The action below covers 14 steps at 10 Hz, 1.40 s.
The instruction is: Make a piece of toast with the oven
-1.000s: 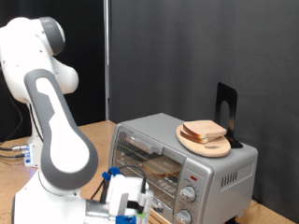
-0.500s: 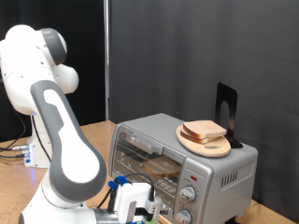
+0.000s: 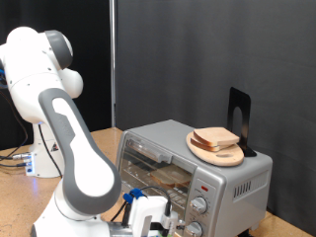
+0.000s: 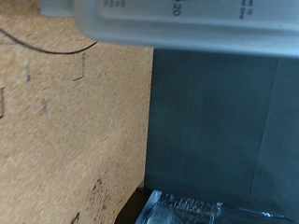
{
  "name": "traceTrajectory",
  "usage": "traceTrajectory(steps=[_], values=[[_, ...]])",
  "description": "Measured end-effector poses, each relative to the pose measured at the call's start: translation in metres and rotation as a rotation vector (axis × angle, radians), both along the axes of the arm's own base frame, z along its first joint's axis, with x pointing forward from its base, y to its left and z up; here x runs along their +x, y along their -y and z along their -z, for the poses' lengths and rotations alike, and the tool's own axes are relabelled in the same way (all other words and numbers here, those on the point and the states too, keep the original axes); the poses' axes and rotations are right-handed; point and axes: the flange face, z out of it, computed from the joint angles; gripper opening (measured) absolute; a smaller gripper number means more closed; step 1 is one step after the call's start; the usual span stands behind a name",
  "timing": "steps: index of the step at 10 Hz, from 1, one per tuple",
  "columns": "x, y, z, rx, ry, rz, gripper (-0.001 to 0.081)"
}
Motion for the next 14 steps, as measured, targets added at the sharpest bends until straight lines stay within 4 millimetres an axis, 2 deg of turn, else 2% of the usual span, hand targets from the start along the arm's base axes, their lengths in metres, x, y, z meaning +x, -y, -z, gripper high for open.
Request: traceTrajectory(steps=[5, 10, 13, 14], values=[[-0.008, -0.040, 0.007, 0.030, -0.024, -0.023, 0.0808], [-0.010, -0.050, 0.007, 0.039, -0.021, -0.012, 0.0808], [-0.009, -0.052, 0.004, 0.049, -0.017, -0.012, 0.0405], [-0.009, -0.052, 0.000, 0.054, -0.013, -0.014, 0.0405]])
